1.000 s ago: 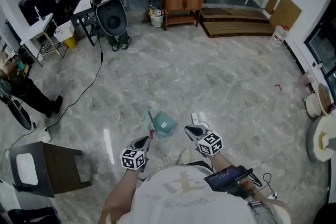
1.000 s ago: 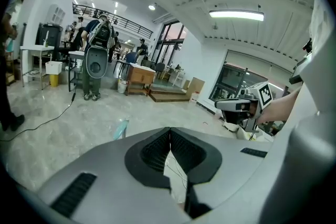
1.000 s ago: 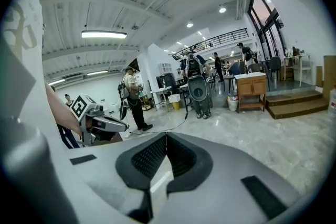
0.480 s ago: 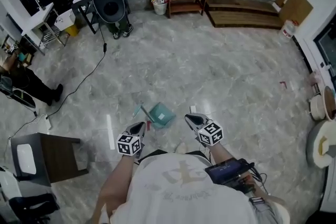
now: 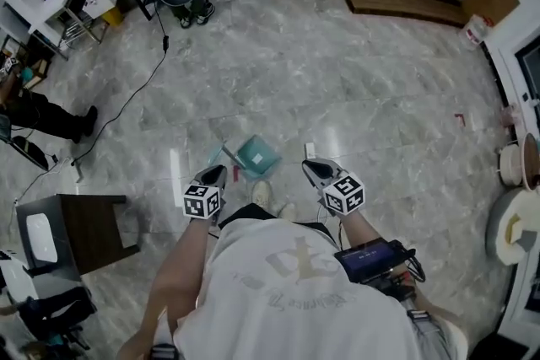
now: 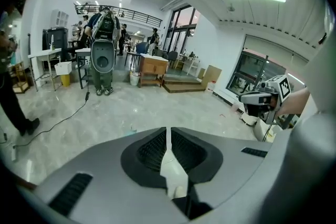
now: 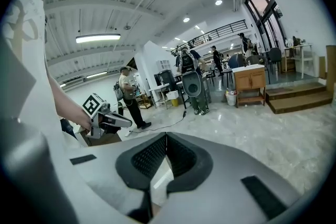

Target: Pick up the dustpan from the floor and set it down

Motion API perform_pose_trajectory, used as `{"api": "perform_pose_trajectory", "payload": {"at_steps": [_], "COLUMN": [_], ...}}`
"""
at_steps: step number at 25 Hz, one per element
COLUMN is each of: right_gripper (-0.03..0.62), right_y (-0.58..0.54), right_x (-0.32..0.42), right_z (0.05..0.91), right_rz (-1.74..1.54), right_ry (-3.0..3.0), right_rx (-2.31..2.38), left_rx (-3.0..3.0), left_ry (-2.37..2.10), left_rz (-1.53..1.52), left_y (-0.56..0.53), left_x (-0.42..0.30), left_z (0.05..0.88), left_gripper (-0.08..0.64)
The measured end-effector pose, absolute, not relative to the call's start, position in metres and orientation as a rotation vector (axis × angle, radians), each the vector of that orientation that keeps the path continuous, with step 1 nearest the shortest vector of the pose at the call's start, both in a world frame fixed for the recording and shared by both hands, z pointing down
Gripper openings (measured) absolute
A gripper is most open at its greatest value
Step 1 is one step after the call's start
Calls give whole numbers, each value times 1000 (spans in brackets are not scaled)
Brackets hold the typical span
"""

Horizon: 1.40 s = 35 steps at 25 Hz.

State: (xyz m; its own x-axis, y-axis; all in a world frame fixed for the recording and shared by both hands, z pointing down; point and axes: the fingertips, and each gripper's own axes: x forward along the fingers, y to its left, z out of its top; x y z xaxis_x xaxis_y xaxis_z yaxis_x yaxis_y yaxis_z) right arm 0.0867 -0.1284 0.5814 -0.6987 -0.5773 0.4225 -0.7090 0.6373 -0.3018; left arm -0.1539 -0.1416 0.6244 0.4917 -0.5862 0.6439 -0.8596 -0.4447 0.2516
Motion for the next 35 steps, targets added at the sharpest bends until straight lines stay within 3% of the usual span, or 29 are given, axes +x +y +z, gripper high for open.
{"api": "perform_pose_trajectory", "payload": {"at_steps": [8,22,35], "right_gripper": [17,17,17], "right_y": [-158,-177,-150], "right_x": [90,92,112], "right_z": [586,589,593], "right_rz": [687,711,773], "right_ry": [-2529,-2407,-2250], "right_rx": [1118,1253,1465], "left_rx": [2084,2000,1986], "left_ry": [-1163,-1024,-830], "left_rz": [707,975,1135], "left_y": [-183,-214,-231], "left_x": [-170,-198,-188], "left_z": [663,737,781], "left_gripper": [51,199,212]}}
